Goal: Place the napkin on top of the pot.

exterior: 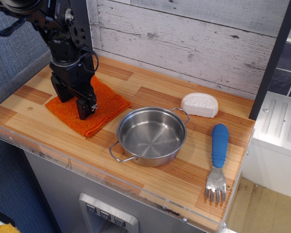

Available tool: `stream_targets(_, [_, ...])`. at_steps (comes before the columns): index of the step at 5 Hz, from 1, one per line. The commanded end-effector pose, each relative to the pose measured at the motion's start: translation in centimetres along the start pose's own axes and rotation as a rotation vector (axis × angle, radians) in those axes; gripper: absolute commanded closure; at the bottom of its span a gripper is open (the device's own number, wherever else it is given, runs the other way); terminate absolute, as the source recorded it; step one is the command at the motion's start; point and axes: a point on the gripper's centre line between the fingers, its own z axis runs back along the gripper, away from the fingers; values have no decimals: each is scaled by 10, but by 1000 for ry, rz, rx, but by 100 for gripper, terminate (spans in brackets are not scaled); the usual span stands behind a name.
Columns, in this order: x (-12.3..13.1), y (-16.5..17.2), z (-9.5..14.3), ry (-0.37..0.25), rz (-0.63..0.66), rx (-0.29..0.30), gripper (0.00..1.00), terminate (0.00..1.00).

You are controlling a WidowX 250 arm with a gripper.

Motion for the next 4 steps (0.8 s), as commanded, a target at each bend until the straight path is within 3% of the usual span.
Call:
stream_targets(1, [2, 3, 0, -24, 5, -1, 0, 0])
stream_targets(2, [9, -3, -4, -24, -17, -9, 0, 0])
stream_targets(4, [72, -57, -3, -55, -100, -19, 0, 0])
